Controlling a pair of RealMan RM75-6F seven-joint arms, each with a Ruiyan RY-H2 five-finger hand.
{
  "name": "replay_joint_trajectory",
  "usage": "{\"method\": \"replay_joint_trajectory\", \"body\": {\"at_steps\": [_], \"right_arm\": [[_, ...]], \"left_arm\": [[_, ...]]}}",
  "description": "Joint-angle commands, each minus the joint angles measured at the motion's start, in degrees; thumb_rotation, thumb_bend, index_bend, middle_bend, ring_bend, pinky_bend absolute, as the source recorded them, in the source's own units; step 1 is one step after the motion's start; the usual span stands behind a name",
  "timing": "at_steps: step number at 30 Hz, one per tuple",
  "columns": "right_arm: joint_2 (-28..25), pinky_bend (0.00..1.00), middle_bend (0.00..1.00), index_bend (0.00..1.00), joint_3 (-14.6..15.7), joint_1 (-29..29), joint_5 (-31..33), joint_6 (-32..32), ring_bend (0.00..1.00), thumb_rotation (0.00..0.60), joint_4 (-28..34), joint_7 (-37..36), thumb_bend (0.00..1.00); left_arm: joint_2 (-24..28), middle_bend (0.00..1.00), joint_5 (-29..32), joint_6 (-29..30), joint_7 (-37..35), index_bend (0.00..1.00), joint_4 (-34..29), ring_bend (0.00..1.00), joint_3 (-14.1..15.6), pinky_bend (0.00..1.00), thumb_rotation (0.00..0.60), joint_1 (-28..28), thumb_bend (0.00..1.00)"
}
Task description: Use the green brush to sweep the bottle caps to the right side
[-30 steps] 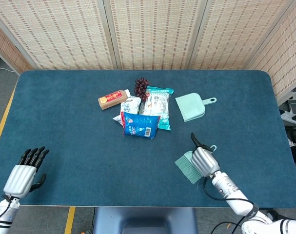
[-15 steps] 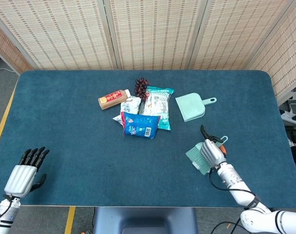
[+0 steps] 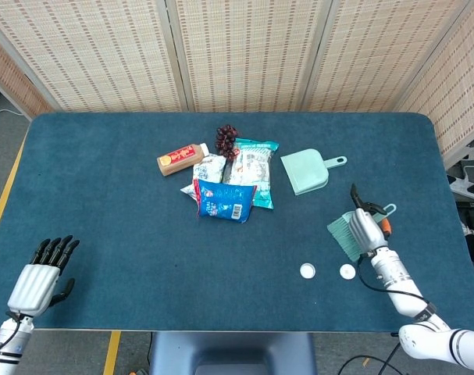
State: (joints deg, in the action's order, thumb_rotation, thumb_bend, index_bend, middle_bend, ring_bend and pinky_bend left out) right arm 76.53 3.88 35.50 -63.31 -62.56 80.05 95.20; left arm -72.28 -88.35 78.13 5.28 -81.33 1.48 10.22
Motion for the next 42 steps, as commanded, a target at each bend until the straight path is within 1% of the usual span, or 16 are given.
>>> {"method": "replay_joint_trajectory", "body": {"at_steps": [1, 6, 9, 12, 15, 20, 23, 24, 25, 31, 37, 42], "right_arm": [[-0.8, 0.00, 0.90, 0.97, 0.7, -0.7, 0.8, 0.2, 0.63, 0.600, -2.9, -2.0, 0.55], [-1.7, 0.00, 0.90, 0.97, 1.1, -1.8, 0.9, 0.5, 0.63, 0.600, -6.6, -6.6, 0.55], [-2.8, 0.00, 0.90, 0.97, 0.3, -2.2, -1.4, -0.4, 0.63, 0.600, -6.8, -13.3, 0.55], [-4.6, 0.00, 0.90, 0.97, -0.9, -2.4, -4.5, -2.2, 0.63, 0.600, -4.5, -21.1, 0.55], [-7.1, 0.00, 0.90, 0.97, -1.9, -2.4, -7.8, -4.2, 0.64, 0.600, -0.1, -26.4, 0.55], [-9.2, 0.00, 0.90, 0.97, -2.8, -2.3, -11.0, -6.0, 0.64, 0.600, 7.8, -29.4, 0.55], [-9.4, 0.00, 0.90, 0.97, -3.3, -2.2, -11.3, -5.8, 0.64, 0.600, 13.1, -30.0, 0.55], [-9.5, 0.00, 0.90, 0.97, -3.4, -2.2, -11.1, -5.8, 0.64, 0.600, 14.0, -29.7, 0.55], [-9.0, 0.00, 0.90, 0.97, -2.5, -1.7, -13.2, -5.3, 0.64, 0.600, 15.2, -28.2, 0.55], [-6.5, 0.00, 0.90, 0.97, -1.0, -1.5, -16.8, -4.5, 0.64, 0.600, 19.8, -24.6, 0.55], [-3.7, 0.00, 0.90, 0.97, 0.2, -1.6, -18.0, -2.9, 0.64, 0.600, 21.5, -20.7, 0.55], [-1.9, 0.00, 0.90, 0.97, 1.2, -1.8, -17.8, -1.5, 0.64, 0.600, 20.3, -16.3, 0.55]], "left_arm": [[-0.1, 0.00, 0.1, -0.2, 0.2, 0.00, 0.0, 0.00, 0.0, 0.06, 0.600, 0.0, 0.43], [-0.5, 0.00, 0.1, -0.7, 0.9, 0.00, 0.1, 0.00, 0.2, 0.06, 0.600, 0.2, 0.43], [-0.7, 0.00, 0.2, -0.9, 1.2, 0.00, 0.2, 0.00, 0.3, 0.06, 0.600, 0.2, 0.43], [-0.9, 0.00, 0.0, -0.7, 1.3, 0.00, 0.2, 0.00, 0.3, 0.06, 0.600, 0.2, 0.43], [-0.8, 0.00, -0.2, -0.6, 1.3, 0.00, 0.0, 0.00, 0.3, 0.06, 0.600, 0.2, 0.43], [-0.5, 0.00, -0.4, -0.3, 0.9, 0.00, -0.3, 0.00, 0.4, 0.06, 0.600, 0.2, 0.43], [-0.3, 0.00, -0.6, -0.1, 0.6, 0.00, -0.4, 0.00, 0.4, 0.06, 0.600, 0.1, 0.43], [-0.2, 0.00, -0.7, 0.0, 0.4, 0.00, -0.4, 0.00, 0.4, 0.06, 0.600, 0.1, 0.43], [-0.1, 0.00, -0.7, 0.2, 0.3, 0.00, -0.5, 0.00, 0.4, 0.06, 0.600, 0.0, 0.43], [0.3, 0.00, -0.8, 0.7, -0.4, 0.00, -0.6, 0.00, 0.4, 0.06, 0.600, -0.2, 0.43], [0.6, 0.00, -0.8, 0.7, -0.8, 0.00, -0.6, 0.00, 0.3, 0.06, 0.600, -0.2, 0.43], [0.6, 0.00, -0.9, 0.7, -1.0, 0.00, -0.6, 0.00, 0.3, 0.06, 0.600, -0.1, 0.43]]}}
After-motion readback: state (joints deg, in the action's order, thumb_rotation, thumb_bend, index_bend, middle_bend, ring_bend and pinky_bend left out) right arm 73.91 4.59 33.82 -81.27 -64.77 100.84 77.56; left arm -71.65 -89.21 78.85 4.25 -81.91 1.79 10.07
